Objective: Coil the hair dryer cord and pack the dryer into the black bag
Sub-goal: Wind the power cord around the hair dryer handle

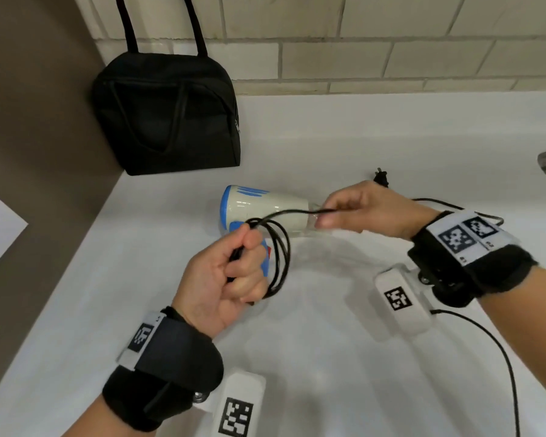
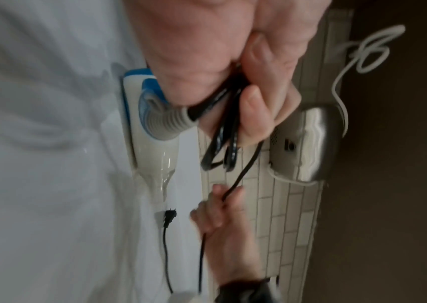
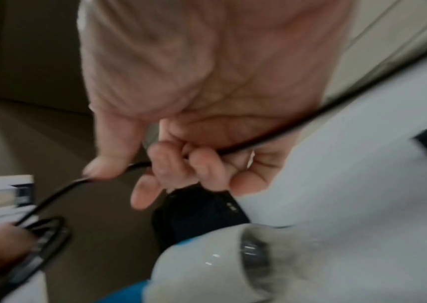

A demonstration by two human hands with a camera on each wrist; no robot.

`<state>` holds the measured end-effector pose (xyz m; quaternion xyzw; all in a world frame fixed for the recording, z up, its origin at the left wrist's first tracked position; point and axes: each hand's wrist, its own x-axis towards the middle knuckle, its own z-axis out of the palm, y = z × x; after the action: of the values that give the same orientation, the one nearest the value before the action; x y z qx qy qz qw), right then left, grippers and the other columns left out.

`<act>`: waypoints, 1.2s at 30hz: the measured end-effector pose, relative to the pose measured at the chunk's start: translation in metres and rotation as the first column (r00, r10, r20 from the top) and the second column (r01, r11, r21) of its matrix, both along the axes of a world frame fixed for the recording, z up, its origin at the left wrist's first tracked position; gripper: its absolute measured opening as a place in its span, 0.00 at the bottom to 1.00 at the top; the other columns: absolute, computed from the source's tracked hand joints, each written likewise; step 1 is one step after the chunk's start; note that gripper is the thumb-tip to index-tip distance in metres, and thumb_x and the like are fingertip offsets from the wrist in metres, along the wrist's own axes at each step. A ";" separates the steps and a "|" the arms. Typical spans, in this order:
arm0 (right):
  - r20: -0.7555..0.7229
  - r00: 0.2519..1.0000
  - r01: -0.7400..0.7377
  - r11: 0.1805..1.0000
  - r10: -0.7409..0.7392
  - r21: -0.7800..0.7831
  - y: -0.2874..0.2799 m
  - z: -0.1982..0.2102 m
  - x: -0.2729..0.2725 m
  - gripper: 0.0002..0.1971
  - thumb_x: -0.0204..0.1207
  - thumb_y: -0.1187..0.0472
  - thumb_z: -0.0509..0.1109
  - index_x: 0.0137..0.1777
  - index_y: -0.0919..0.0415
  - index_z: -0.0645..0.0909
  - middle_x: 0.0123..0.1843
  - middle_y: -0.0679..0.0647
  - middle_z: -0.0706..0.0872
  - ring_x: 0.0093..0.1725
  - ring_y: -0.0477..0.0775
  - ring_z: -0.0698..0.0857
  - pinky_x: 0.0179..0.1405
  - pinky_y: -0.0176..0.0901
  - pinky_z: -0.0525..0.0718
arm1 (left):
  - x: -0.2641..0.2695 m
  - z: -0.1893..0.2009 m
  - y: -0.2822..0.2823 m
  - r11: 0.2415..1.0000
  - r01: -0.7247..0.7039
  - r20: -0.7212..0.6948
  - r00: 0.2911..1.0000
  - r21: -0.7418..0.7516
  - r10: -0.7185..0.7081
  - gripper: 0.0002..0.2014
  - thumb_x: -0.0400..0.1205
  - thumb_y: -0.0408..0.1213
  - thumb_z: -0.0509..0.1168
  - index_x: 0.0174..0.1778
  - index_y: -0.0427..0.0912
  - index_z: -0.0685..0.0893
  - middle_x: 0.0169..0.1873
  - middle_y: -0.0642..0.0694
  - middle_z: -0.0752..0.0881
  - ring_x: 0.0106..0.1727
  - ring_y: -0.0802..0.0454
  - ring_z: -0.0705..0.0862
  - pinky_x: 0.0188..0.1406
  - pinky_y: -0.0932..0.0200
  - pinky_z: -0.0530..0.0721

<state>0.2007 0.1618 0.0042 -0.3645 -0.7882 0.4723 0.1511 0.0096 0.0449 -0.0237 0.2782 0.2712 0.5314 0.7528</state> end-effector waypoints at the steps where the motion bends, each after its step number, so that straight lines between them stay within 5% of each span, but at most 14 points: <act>1: -0.011 0.998 0.064 0.998 -0.064 0.012 0.004 -0.005 0.006 0.09 0.66 0.48 0.68 0.36 0.52 0.85 0.20 0.43 0.77 0.23 0.41 0.72 0.29 0.30 0.71 | -0.002 0.001 -0.001 1.000 -0.023 0.047 0.999 0.008 0.023 0.09 0.71 0.45 0.64 0.25 0.48 0.78 0.16 0.53 0.56 0.13 0.56 0.51 0.11 0.68 0.60; 5: 0.073 0.970 0.212 0.951 -0.233 0.226 -0.002 -0.037 -0.002 0.13 0.77 0.57 0.63 0.40 0.63 0.86 0.19 0.46 0.76 0.18 0.41 0.72 0.27 0.29 0.70 | 0.015 0.011 0.000 0.978 -0.206 -0.049 0.977 0.019 0.207 0.15 0.77 0.45 0.55 0.25 0.46 0.75 0.11 0.56 0.60 0.14 0.56 0.48 0.10 0.68 0.57; 8: 0.195 0.960 0.114 0.916 -0.201 0.384 -0.033 -0.044 -0.024 0.22 0.76 0.50 0.55 0.34 0.64 0.83 0.25 0.58 0.85 0.24 0.50 0.76 0.37 0.43 0.75 | 0.038 0.016 0.003 0.937 -0.287 -0.294 0.895 0.197 0.336 0.14 0.78 0.47 0.55 0.29 0.44 0.68 0.12 0.56 0.66 0.13 0.61 0.54 0.14 0.68 0.57; 11: 0.310 0.946 -0.053 0.895 -0.098 0.442 -0.061 -0.037 -0.037 0.23 0.64 0.52 0.44 0.34 0.65 0.78 0.35 0.69 0.86 0.31 0.62 0.77 0.32 0.47 0.73 | 0.053 0.009 0.004 0.847 -0.196 -0.564 0.669 0.494 0.484 0.14 0.80 0.47 0.51 0.30 0.46 0.67 0.18 0.56 0.72 0.18 0.63 0.66 0.21 0.72 0.65; 14: 0.286 0.958 -0.110 0.935 0.010 0.336 -0.081 -0.020 -0.038 0.13 0.70 0.61 0.50 0.38 0.65 0.75 0.34 0.65 0.80 0.27 0.52 0.71 0.24 0.41 0.67 | 0.055 0.003 0.002 0.769 -0.070 -0.662 0.463 0.636 0.590 0.14 0.78 0.52 0.48 0.34 0.48 0.68 0.24 0.56 0.74 0.27 0.60 0.74 0.27 0.70 0.71; 17: 0.299 0.953 -0.131 0.961 0.054 0.243 -0.094 -0.003 -0.025 0.10 0.74 0.65 0.56 0.40 0.68 0.78 0.39 0.64 0.86 0.36 0.60 0.82 0.38 0.49 0.78 | 0.051 -0.001 0.004 0.759 0.038 -0.735 0.289 0.650 0.614 0.22 0.77 0.58 0.44 0.40 0.43 0.71 0.28 0.56 0.75 0.30 0.58 0.76 0.30 0.65 0.73; 21: 0.409 0.911 -0.156 0.870 -0.057 0.467 -0.101 0.019 -0.011 0.11 0.76 0.46 0.57 0.45 0.47 0.80 0.27 0.42 0.73 0.33 0.51 0.74 0.31 0.43 0.74 | 0.048 -0.002 0.002 0.767 0.161 -0.784 0.146 0.621 0.604 0.19 0.76 0.57 0.41 0.38 0.46 0.68 0.23 0.53 0.74 0.26 0.49 0.75 0.27 0.50 0.75; 24: 0.378 0.915 -0.086 0.851 -0.138 0.518 -0.095 0.030 -0.002 0.22 0.63 0.30 0.55 0.42 0.44 0.80 0.20 0.41 0.70 0.27 0.43 0.71 0.27 0.37 0.66 | 0.043 -0.002 -0.002 0.815 0.158 -0.827 0.199 0.557 0.527 0.17 0.74 0.60 0.42 0.31 0.51 0.63 0.21 0.53 0.70 0.25 0.48 0.73 0.28 0.48 0.75; 26: 0.313 0.940 -0.056 0.848 -0.133 0.528 -0.087 0.033 0.005 0.23 0.59 0.29 0.54 0.41 0.43 0.78 0.17 0.40 0.71 0.26 0.37 0.73 0.25 0.33 0.63 | 0.041 -0.003 -0.004 0.846 0.122 -0.829 0.312 0.519 0.464 0.19 0.73 0.60 0.47 0.30 0.49 0.67 0.20 0.52 0.69 0.24 0.53 0.71 0.28 0.53 0.73; 29: 0.282 0.958 -0.112 0.830 -0.056 0.546 -0.077 0.035 0.008 0.17 0.66 0.39 0.67 0.54 0.39 0.74 0.28 0.32 0.69 0.33 0.24 0.73 0.27 0.30 0.65 | 0.041 0.000 -0.006 0.900 0.051 -0.760 0.558 0.432 0.333 0.19 0.69 0.56 0.62 0.29 0.41 0.75 0.17 0.57 0.69 0.20 0.61 0.67 0.22 0.69 0.66; 31: 0.320 0.947 -0.184 0.838 0.012 0.514 -0.070 0.033 0.005 0.22 0.67 0.48 0.71 0.61 0.39 0.72 0.39 0.34 0.71 0.37 0.27 0.74 0.33 0.33 0.72 | 0.039 -0.001 -0.005 0.926 0.066 -0.718 0.653 0.371 0.241 0.25 0.64 0.54 0.67 0.29 0.31 0.74 0.16 0.58 0.67 0.19 0.63 0.64 0.21 0.73 0.63; 33: 0.310 0.949 -0.216 0.831 0.055 0.513 -0.061 0.025 -0.001 0.18 0.65 0.47 0.72 0.55 0.43 0.78 0.45 0.40 0.75 0.34 0.34 0.74 0.36 0.40 0.77 | 0.036 -0.001 -0.006 0.946 0.090 -0.653 0.743 0.312 0.145 0.23 0.60 0.56 0.72 0.25 0.39 0.75 0.13 0.57 0.67 0.15 0.64 0.63 0.18 0.72 0.63; 36: 0.117 0.986 -0.144 0.952 0.116 0.269 -0.054 0.012 -0.012 0.10 0.66 0.50 0.72 0.32 0.52 0.76 0.27 0.42 0.78 0.27 0.36 0.75 0.29 0.30 0.73 | 0.032 -0.001 -0.006 0.974 0.094 -0.495 0.869 0.208 0.022 0.23 0.57 0.66 0.71 0.18 0.49 0.77 0.06 0.57 0.65 0.10 0.64 0.60 0.13 0.71 0.61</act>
<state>0.1887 0.1075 0.0167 -0.3103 -0.8752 0.3478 0.1295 0.0416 0.0391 -0.0249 0.4933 0.3873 0.4555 0.6318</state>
